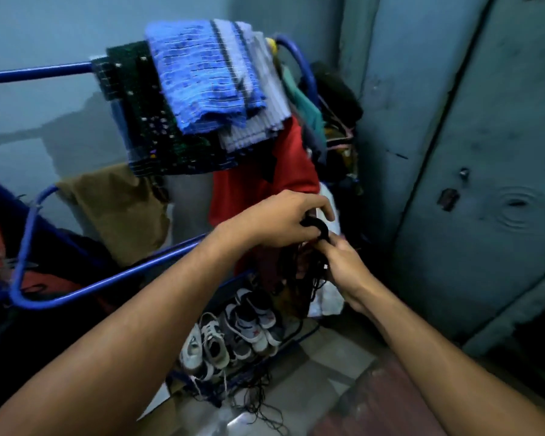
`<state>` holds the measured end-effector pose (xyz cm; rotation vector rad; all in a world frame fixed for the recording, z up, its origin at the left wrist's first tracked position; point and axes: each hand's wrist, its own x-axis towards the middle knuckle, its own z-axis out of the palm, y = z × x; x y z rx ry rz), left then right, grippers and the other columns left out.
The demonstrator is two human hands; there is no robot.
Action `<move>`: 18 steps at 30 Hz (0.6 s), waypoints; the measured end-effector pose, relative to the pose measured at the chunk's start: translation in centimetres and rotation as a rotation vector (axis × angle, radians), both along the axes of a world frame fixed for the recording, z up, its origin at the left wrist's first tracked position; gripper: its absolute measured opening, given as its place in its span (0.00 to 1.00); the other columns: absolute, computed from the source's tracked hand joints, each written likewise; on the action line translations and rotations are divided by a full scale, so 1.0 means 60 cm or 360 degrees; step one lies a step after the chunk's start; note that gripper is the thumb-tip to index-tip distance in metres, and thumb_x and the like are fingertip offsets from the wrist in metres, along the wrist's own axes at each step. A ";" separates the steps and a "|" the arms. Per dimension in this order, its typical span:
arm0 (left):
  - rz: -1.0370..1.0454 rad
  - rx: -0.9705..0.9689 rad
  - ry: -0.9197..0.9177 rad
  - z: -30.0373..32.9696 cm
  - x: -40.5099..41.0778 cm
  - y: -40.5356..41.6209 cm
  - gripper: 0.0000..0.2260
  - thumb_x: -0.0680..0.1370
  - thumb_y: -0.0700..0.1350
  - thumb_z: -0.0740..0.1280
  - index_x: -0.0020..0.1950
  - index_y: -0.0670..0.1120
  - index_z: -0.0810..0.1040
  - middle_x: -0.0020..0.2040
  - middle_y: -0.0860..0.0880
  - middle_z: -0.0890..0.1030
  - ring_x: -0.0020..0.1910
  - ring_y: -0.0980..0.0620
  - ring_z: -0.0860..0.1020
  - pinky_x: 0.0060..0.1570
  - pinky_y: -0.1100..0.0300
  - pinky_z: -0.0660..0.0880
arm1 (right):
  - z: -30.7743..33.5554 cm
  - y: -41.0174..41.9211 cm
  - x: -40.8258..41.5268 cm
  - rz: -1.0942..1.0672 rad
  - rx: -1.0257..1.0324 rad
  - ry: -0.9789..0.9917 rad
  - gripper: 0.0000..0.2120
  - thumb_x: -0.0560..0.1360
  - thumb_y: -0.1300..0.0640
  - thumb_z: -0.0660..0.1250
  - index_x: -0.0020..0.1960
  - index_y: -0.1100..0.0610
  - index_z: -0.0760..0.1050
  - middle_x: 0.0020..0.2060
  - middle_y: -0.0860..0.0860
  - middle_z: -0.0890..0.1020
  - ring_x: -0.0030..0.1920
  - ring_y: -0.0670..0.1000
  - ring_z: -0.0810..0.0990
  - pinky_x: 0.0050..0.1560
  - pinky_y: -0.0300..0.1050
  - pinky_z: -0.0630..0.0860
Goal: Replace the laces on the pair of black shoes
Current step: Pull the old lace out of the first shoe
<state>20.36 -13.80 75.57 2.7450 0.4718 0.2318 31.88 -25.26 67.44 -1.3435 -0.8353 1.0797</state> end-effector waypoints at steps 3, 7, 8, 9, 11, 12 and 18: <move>-0.0091 -0.0242 -0.0029 -0.014 0.090 -0.076 0.15 0.76 0.43 0.73 0.62 0.51 0.80 0.46 0.54 0.81 0.38 0.63 0.76 0.43 0.67 0.70 | -0.027 -0.096 0.066 -0.0210 0.0001 0.0167 0.11 0.84 0.60 0.60 0.58 0.53 0.80 0.50 0.55 0.87 0.49 0.52 0.86 0.51 0.47 0.81; -0.0182 -0.0655 -0.0059 -0.059 0.217 -0.215 0.13 0.77 0.40 0.73 0.61 0.48 0.81 0.38 0.56 0.77 0.29 0.66 0.73 0.33 0.71 0.67 | -0.066 -0.261 0.155 -0.0432 0.0050 0.0362 0.13 0.83 0.59 0.61 0.62 0.60 0.80 0.56 0.57 0.85 0.60 0.57 0.83 0.62 0.49 0.77; -0.0221 -0.0745 -0.0039 -0.075 0.250 -0.256 0.13 0.77 0.39 0.73 0.61 0.47 0.81 0.37 0.55 0.77 0.28 0.65 0.72 0.33 0.70 0.68 | -0.077 -0.311 0.176 -0.0452 0.0053 0.0411 0.16 0.81 0.56 0.61 0.64 0.62 0.79 0.60 0.60 0.84 0.62 0.59 0.81 0.64 0.53 0.76; -0.0272 -0.0828 -0.0014 -0.092 0.282 -0.297 0.12 0.77 0.38 0.73 0.60 0.46 0.81 0.37 0.55 0.78 0.29 0.64 0.72 0.34 0.69 0.68 | -0.089 -0.362 0.195 -0.0457 0.0047 0.0458 0.19 0.80 0.55 0.60 0.66 0.63 0.77 0.61 0.63 0.83 0.61 0.61 0.81 0.62 0.55 0.76; -0.0383 -0.0971 0.0060 -0.129 0.343 -0.383 0.12 0.78 0.38 0.73 0.60 0.47 0.81 0.38 0.52 0.79 0.32 0.62 0.73 0.35 0.66 0.70 | -0.115 -0.463 0.227 -0.0504 0.0041 0.0589 0.20 0.80 0.53 0.59 0.65 0.63 0.77 0.56 0.67 0.83 0.52 0.64 0.81 0.51 0.55 0.74; -0.0406 -0.1026 0.0092 -0.147 0.368 -0.420 0.11 0.78 0.39 0.73 0.59 0.48 0.81 0.39 0.50 0.79 0.33 0.59 0.73 0.36 0.64 0.71 | -0.126 -0.504 0.237 -0.0532 0.0046 0.0657 0.19 0.79 0.53 0.60 0.64 0.62 0.77 0.52 0.65 0.84 0.48 0.63 0.82 0.47 0.54 0.74; -0.0439 -0.1330 0.0398 -0.292 0.478 -0.674 0.15 0.77 0.42 0.75 0.62 0.47 0.78 0.44 0.44 0.79 0.35 0.49 0.77 0.38 0.54 0.77 | -0.219 -0.753 0.262 -0.1117 -0.0176 0.0848 0.08 0.82 0.61 0.64 0.57 0.61 0.80 0.40 0.55 0.81 0.36 0.56 0.82 0.37 0.46 0.82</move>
